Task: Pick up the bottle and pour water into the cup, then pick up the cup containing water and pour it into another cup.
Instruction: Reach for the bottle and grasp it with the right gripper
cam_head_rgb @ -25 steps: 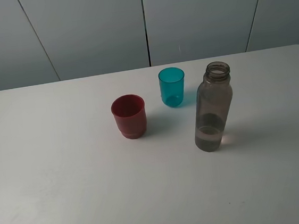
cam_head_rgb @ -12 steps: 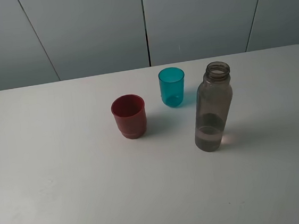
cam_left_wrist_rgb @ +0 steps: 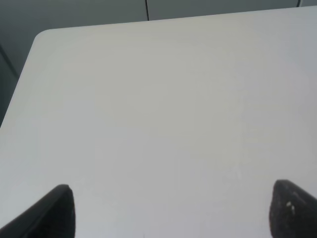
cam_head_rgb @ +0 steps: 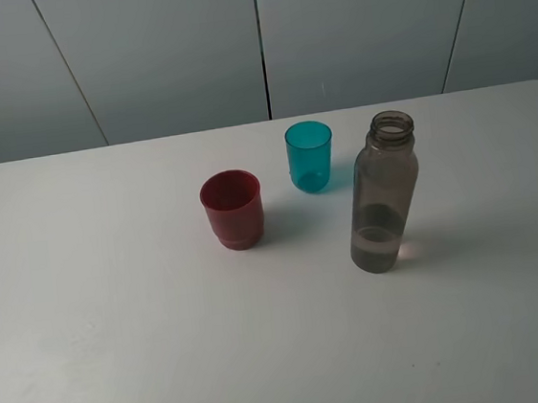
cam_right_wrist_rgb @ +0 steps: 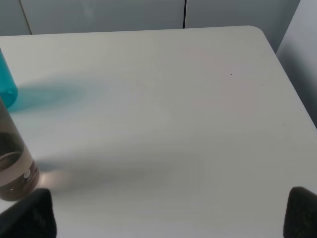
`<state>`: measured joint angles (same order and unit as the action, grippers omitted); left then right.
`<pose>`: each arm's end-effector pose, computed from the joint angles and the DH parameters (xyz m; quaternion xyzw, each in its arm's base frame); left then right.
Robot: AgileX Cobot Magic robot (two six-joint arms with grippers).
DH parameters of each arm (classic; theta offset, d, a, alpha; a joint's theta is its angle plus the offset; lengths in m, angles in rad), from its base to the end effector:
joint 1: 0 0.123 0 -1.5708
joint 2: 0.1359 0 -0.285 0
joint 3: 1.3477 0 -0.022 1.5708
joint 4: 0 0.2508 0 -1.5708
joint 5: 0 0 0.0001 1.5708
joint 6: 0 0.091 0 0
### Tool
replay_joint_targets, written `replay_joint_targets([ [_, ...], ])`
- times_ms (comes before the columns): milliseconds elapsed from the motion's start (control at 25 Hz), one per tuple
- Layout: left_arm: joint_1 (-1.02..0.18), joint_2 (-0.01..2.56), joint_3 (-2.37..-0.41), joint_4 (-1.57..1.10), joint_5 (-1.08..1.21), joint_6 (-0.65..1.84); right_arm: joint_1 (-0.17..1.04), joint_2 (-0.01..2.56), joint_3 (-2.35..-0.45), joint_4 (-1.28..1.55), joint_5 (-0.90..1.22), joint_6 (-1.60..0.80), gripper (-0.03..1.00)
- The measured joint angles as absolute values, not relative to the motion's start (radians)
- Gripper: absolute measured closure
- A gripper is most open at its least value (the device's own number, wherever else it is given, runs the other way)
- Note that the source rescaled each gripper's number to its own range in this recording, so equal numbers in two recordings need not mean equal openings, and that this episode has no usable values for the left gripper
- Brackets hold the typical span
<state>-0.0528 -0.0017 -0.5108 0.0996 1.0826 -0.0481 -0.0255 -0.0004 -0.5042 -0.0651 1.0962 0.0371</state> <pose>-0.0071 0.0084 0.2788 -0.0008 0.8546 0.0236 0.5187 -0.0071 -0.0051 0.2757 0.0288 0.8602 -0.0295 0.5082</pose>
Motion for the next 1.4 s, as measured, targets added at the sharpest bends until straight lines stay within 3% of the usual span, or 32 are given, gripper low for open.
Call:
replay_joint_targets([
  [1040,-0.053,-0.002,-0.511,0.100,1.083,-0.048,-0.025,0.000,-0.504,-0.065,1.096,0.037,-0.03],
  [1400,-0.211,-0.002,-0.511,0.100,1.083,-0.048,-0.025,0.000,-0.504,-0.065,1.096,0.037,-0.03],
])
